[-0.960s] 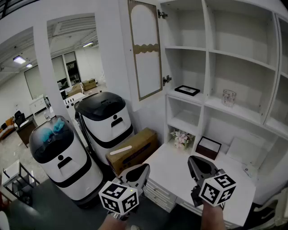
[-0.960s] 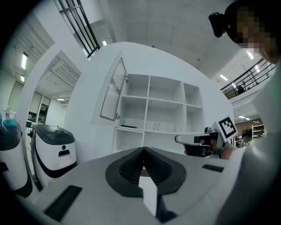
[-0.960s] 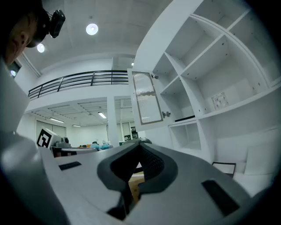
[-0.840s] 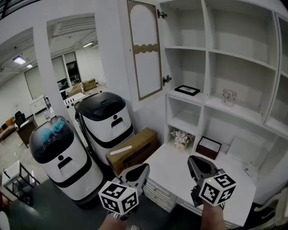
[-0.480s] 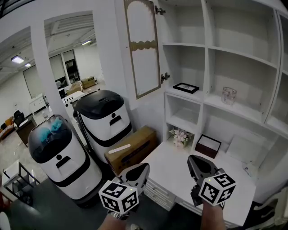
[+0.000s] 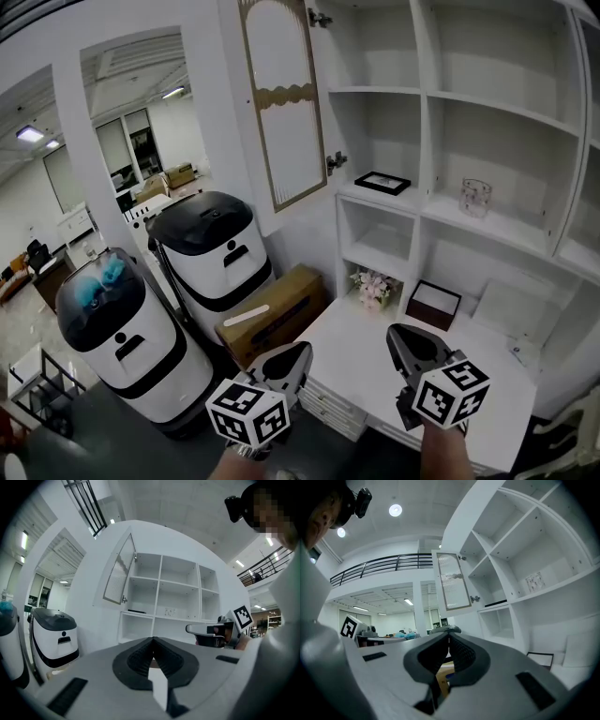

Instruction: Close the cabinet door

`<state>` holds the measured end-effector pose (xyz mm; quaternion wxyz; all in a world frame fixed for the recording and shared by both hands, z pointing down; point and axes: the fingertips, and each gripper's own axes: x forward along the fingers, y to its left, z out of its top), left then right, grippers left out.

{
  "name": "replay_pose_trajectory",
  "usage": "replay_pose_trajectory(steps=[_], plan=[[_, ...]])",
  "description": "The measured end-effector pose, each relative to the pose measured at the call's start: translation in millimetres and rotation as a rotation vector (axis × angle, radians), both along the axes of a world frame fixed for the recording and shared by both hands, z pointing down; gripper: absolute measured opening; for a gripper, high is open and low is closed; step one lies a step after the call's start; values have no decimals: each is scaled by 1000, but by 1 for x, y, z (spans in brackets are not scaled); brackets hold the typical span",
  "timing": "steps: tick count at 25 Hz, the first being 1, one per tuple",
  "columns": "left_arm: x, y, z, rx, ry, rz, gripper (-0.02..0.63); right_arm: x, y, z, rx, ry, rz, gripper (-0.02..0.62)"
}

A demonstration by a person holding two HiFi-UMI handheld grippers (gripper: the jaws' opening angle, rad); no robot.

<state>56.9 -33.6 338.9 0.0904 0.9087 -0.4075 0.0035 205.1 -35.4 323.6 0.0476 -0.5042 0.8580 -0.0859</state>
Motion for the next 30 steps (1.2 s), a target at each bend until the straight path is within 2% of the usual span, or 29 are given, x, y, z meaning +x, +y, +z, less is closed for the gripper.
replay_pose_trajectory(steps=[17,22,27,30], plan=[[-1,-16,-2,-1,-23,-32,3,-8,-30,0,4,-32,-51,3],[-20,-25,4,-1,-3,-51,3,-26,-40,6,0,-18,-68,3],[-35,-45,2,18,16,-24,3,-44,-60,-2,22,-5,-47,4],[-57,-63,-3,25,37,-23,3,-63,-75,-8,28,4,-36,3]])
